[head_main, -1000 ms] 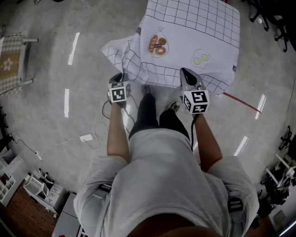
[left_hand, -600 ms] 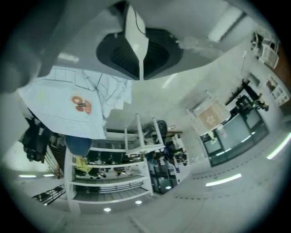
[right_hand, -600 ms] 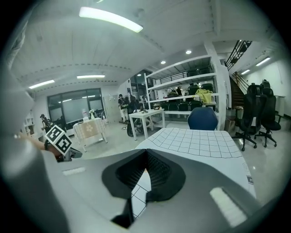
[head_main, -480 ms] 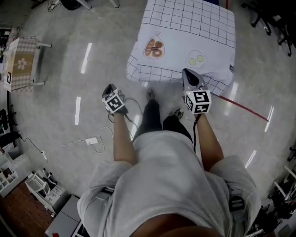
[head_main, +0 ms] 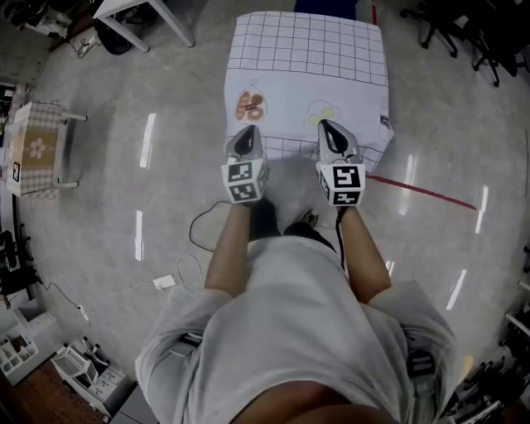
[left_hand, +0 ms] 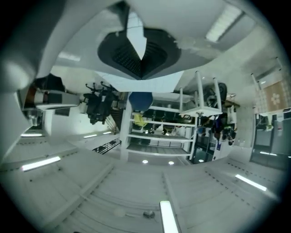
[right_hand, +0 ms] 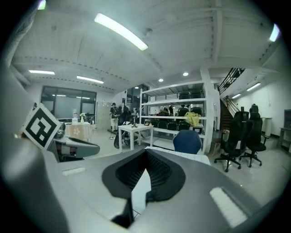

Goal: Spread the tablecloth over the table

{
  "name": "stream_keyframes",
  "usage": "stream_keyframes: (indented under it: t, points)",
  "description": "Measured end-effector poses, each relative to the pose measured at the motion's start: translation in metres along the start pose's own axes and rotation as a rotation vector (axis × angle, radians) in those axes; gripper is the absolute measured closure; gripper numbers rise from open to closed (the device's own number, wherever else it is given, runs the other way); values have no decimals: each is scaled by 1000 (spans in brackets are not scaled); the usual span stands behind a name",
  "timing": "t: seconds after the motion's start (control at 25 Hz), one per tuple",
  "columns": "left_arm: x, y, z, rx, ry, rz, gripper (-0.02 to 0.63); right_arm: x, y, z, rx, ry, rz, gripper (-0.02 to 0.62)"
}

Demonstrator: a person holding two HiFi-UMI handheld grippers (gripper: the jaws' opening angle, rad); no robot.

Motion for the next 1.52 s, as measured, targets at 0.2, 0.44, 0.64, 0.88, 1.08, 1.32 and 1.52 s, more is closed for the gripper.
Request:
stream_keyframes:
  t: [0.2, 0.44, 0.64, 0.88, 1.08, 1.32, 1.52]
  points:
    - [-79, -4, -83, 163, -12, -139, 586, -38, 35, -31, 94, 11, -92, 589]
    - [-116, 7, -135, 239, -63, -210, 586, -83, 68, -49, 133, 48, -178, 589]
    - [-126, 26, -163, 280, -102, -240, 586, -98, 86, -48, 124, 50, -201, 590]
    - [-131, 30, -176, 281, -127, -252, 586, -101, 85, -46, 102, 66, -216, 589]
    - [-136, 31, -186, 286, -138, -273, 586, -110, 87, -45, 86, 81, -230, 589]
    - [-138, 31, -188, 289, -131, -282, 586, -111, 85, -45, 76, 88, -230, 589]
    - [-132, 33, -184, 292, -140, -269, 586, -104, 83, -39, 74, 75, -226, 589]
Point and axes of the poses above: the fingertips, and each gripper's own axes: y backward along the fingers, z to its left, x out of its underside, the point moved 2 cm from there along y, backward along the fingers, and after that the axes turned 7 degrees about -x, right-handed, at the moved point
